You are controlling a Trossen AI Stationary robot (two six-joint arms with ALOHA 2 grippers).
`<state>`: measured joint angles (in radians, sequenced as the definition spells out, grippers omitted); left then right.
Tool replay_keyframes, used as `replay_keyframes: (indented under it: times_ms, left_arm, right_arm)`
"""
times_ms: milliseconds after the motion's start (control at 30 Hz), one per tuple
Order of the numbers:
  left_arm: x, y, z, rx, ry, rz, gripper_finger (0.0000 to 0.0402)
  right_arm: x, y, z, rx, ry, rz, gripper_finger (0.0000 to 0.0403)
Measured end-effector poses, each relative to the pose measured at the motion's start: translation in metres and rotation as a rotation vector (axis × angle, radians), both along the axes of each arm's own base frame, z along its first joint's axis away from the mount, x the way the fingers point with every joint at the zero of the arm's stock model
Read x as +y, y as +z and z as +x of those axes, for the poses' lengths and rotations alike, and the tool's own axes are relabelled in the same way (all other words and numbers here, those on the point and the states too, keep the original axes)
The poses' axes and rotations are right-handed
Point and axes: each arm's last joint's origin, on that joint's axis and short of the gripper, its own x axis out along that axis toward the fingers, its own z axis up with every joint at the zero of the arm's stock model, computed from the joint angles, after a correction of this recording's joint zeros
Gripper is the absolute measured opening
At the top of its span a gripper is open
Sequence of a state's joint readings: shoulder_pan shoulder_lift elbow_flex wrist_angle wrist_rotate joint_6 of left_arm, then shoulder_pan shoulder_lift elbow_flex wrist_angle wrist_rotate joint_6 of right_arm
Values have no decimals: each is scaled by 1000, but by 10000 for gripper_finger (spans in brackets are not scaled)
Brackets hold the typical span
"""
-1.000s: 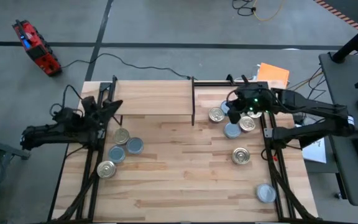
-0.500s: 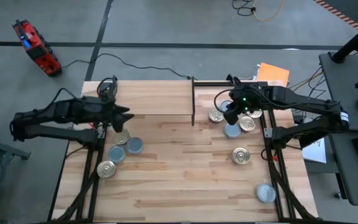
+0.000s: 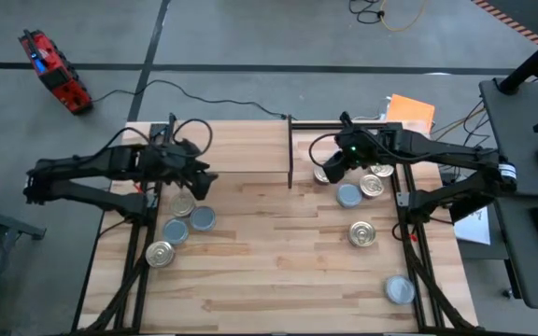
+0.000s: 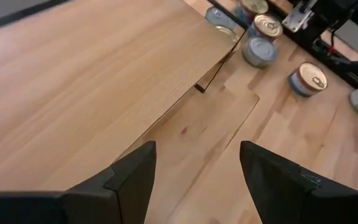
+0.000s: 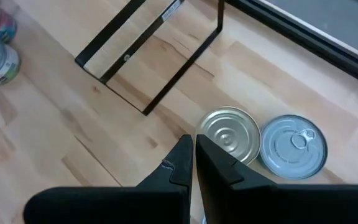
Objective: Stack canned seafood by type on shelf
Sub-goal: Put the green tuna can on the shelf
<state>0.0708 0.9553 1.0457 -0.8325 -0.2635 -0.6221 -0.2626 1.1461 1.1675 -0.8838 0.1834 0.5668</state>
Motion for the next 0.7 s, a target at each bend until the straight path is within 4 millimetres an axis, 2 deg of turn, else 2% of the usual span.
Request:
replay_keyframes:
  times_ms: [267,367,533,700]
  left_arm:
    - [-1,-11,19,60,-69,-77,217]
    - [0,-18,28,114,-81,-46,217]
    - [8,-31,45,193,45,2,216]
    - [6,-16,54,141,-63,-19,186]
  right_arm:
    - [0,0,1,0,4,3,11]
    - [-1,1,1,2,-8,-27,11]
    - [-4,1,-1,34,-58,-112,11]
    - [3,-9,-12,134,-74,59,11]
